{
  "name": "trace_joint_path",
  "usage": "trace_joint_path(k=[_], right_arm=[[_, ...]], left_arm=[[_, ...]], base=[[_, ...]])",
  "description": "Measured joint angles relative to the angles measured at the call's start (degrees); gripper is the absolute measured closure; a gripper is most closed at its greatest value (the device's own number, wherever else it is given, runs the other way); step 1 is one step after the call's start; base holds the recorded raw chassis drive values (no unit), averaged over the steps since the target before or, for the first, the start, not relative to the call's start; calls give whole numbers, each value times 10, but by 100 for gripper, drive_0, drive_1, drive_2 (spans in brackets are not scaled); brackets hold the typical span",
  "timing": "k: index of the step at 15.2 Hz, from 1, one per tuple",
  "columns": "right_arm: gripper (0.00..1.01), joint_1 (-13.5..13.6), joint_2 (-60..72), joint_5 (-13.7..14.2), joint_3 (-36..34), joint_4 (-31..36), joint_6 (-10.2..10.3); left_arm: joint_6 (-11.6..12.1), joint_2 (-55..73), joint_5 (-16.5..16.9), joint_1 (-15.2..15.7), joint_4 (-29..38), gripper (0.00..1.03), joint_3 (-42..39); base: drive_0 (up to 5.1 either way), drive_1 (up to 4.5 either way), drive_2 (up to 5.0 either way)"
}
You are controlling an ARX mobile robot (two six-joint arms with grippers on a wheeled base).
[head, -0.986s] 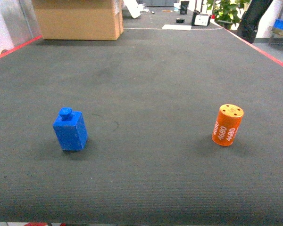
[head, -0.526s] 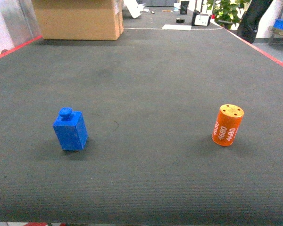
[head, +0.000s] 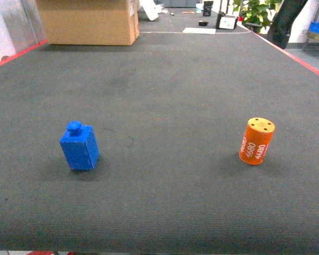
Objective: Sort blue parts and orange caps into right shelf containers
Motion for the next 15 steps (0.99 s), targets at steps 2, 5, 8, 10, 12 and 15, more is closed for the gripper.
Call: trace_joint_path(k=[2, 5, 8, 10, 12, 15], right_arm=[[3, 0, 0, 0, 0, 0, 0], [3, 0, 0, 0, 0, 0, 0], [3, 12, 90, 21, 9, 10, 13], [3, 24, 230, 3, 48, 137, 32], [3, 52, 452, 0, 120, 301, 36], [3, 84, 777, 14, 228, 431, 20]], left_arm=[[0, 0, 0, 0, 0, 5, 0], [0, 0, 0, 0, 0, 5, 0], [-16, 132, -168, -85, 20, 5, 23], [-15, 305, -191, -108, 188, 5, 67], [-19, 481, -156, -122, 328, 5, 135], [-26, 734, -132, -151, 440, 5, 211]], base=[[0, 0, 0], [0, 0, 0], [0, 0, 0], [0, 0, 0], [0, 0, 0], [0, 0, 0]])
